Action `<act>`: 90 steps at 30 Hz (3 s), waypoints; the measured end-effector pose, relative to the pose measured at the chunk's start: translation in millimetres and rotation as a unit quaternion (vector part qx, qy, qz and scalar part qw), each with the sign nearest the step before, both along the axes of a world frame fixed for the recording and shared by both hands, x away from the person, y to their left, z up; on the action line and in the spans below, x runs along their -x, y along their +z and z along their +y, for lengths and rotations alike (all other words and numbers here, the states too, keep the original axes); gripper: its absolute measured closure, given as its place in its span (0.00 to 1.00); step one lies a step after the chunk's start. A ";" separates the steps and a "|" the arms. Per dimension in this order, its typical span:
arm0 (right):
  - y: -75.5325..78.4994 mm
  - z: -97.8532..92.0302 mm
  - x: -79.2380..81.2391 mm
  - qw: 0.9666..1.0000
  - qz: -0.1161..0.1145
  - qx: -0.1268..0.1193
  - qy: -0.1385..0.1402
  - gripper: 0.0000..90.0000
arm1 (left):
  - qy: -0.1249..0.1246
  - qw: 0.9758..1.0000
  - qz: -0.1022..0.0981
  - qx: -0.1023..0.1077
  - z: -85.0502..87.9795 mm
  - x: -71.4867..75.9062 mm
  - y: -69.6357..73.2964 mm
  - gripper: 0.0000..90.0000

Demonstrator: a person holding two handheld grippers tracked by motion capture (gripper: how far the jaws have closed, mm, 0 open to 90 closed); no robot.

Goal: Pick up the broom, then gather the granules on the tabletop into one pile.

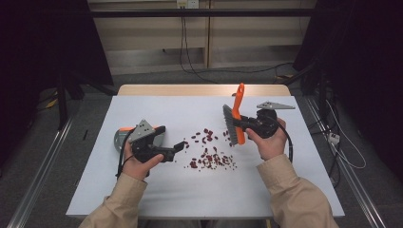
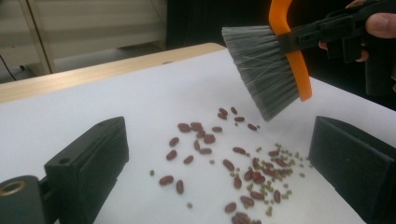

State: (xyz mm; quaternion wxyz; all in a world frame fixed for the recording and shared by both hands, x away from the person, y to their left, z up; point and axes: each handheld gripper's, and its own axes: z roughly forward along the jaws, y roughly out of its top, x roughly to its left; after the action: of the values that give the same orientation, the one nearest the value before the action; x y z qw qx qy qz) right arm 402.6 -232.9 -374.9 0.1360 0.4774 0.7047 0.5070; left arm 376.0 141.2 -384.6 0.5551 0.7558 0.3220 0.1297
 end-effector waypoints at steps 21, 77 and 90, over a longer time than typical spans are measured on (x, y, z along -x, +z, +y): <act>-7.7 -39.4 -8.3 0.994 0.067 0.087 -0.013 0.77 | 0.020 1.000 0.003 0.007 54.6 2.3 -13.2 0.05; -55.3 28.6 -97.1 0.955 -0.016 0.250 0.159 0.79 | 0.050 0.998 0.028 0.015 90.8 1.9 -31.3 0.05; -50.2 39.0 -50.5 0.932 -0.029 0.266 0.243 0.79 | 0.054 0.998 0.024 0.011 89.9 4.8 -30.6 0.05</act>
State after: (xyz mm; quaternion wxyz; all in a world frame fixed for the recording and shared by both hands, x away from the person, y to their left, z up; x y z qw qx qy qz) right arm 453.0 -193.9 -425.2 0.1514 0.2229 0.9038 0.3324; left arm 371.3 231.1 -415.2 0.5478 0.7342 0.3766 0.1378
